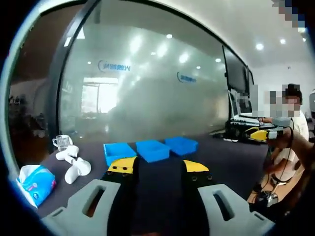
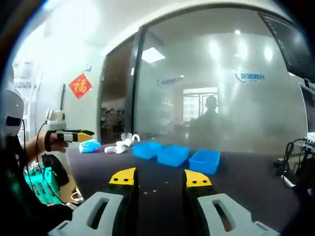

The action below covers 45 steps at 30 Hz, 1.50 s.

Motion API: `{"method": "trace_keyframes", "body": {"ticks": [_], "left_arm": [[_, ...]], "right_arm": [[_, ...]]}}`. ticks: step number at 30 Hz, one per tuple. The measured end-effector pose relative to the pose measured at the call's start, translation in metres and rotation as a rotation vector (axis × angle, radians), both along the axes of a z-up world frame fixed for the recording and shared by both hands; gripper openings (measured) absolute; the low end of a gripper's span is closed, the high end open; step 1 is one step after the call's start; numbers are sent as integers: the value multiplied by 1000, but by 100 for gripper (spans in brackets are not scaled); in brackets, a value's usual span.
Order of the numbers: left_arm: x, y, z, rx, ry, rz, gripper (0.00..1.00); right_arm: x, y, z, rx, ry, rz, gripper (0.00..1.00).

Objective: Sort the screws, nuts, and washers into the corresponding bins

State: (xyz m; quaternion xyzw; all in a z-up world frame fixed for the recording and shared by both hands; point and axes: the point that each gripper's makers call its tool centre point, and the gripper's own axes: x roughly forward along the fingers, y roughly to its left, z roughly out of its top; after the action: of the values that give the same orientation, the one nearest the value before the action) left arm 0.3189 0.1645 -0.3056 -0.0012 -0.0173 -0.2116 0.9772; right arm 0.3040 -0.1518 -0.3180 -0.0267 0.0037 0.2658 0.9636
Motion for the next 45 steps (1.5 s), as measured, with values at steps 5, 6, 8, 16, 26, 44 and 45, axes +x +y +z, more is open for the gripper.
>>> {"method": "trace_keyframes", "body": {"ticks": [5, 6, 8, 16, 26, 44, 45], "left_arm": [[-1, -3, 0, -3, 0, -5, 32], [0, -4, -2, -1, 4, -6, 32], [1, -5, -4, 2, 10, -6, 32], [4, -9, -5, 2, 23, -16, 32], [3, -19, -16, 5, 58, -28, 33], [-2, -19, -23, 5, 88, -61, 36], [-3, -18, -23, 5, 92, -67, 36]], "right_arm": [[1, -2, -1, -1, 3, -6, 32], [1, -2, -2, 0, 3, -6, 32], [1, -3, -2, 0, 2, -9, 32], [1, -6, 1, 11, -3, -15, 31], [1, -7, -1, 19, -2, -12, 31], [9, -2, -11, -8, 29, 6, 31], [10, -2, -11, -14, 30, 9, 31]]}}
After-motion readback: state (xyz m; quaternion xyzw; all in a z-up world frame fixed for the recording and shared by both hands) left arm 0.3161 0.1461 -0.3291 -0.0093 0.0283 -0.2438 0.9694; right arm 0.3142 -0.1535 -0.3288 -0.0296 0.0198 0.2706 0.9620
